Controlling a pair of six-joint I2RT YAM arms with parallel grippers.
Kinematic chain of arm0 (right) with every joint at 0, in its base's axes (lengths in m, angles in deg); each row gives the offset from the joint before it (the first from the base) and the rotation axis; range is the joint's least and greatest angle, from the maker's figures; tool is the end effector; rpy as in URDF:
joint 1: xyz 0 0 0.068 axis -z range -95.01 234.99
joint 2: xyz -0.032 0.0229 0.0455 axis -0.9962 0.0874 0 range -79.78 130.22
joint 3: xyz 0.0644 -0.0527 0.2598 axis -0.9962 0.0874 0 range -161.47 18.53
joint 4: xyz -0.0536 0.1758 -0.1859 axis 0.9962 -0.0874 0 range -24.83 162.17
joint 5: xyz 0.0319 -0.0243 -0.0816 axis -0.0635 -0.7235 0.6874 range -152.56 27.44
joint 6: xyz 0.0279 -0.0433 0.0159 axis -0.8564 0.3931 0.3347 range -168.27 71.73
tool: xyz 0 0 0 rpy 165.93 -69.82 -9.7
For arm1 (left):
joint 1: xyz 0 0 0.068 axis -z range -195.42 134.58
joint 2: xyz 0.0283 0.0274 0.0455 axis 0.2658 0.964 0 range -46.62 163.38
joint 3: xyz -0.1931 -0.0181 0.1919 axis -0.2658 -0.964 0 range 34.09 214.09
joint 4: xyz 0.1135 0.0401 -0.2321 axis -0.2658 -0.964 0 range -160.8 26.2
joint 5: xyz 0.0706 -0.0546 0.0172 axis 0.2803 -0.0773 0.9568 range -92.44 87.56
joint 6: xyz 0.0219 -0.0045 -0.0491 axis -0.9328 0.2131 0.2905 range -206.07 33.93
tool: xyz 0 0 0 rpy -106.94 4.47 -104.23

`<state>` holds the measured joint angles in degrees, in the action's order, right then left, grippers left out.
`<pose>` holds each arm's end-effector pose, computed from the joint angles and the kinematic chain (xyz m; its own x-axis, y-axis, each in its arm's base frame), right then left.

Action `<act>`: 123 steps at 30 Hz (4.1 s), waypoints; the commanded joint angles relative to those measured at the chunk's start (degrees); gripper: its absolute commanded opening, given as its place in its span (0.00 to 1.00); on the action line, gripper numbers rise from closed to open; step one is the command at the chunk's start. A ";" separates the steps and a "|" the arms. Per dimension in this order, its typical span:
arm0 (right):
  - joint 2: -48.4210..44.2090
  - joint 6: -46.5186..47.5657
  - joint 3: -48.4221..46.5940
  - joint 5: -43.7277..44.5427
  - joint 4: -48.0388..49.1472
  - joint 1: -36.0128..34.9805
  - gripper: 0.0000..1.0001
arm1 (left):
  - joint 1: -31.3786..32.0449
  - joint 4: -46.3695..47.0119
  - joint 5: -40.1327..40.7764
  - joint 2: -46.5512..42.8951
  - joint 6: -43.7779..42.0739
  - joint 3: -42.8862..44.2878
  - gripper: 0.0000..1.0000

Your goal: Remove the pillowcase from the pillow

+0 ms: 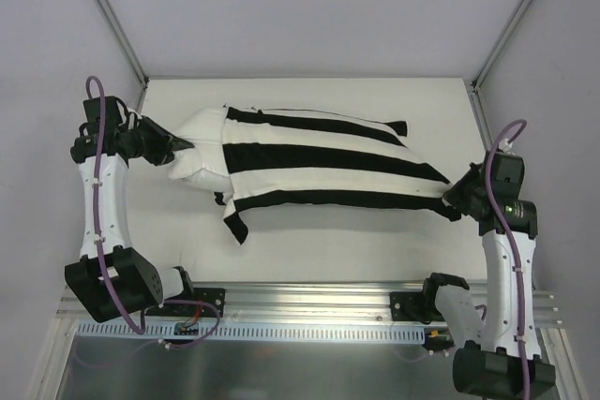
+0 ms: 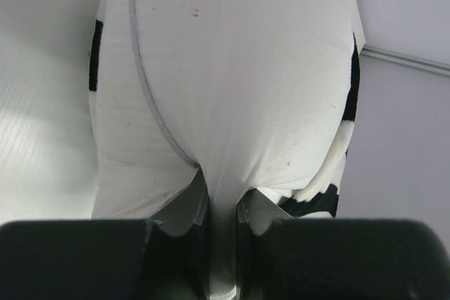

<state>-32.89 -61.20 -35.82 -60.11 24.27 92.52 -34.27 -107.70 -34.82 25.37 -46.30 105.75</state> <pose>0.1565 -0.0222 0.3265 -0.5903 0.3037 -0.7479 0.3031 0.9421 0.1433 0.2506 0.0655 0.3506 -0.5651 -0.7638 -0.3119 -0.3528 0.5654 -0.7455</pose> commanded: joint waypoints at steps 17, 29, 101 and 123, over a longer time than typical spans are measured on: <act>-17.51 -2.45 7.90 2.56 -6.07 15.85 0.02 | -13.15 8.13 1.61 -10.45 3.21 -6.25 0.00; -8.94 -3.07 1.53 -10.80 1.57 14.19 0.74 | -10.94 8.13 0.48 -10.99 1.46 -15.67 0.40; 39.06 -13.44 -22.37 4.39 12.49 -14.39 0.01 | 13.49 -0.84 23.67 11.87 -1.00 3.13 0.00; 4.61 -13.17 -4.90 1.76 5.98 19.36 0.01 | -7.95 -0.66 8.56 -6.33 -3.38 -1.87 0.00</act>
<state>-29.35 -74.77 -42.85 -64.28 27.66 107.09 -37.98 -111.41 -29.71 20.89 -49.41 103.49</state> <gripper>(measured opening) 0.009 0.055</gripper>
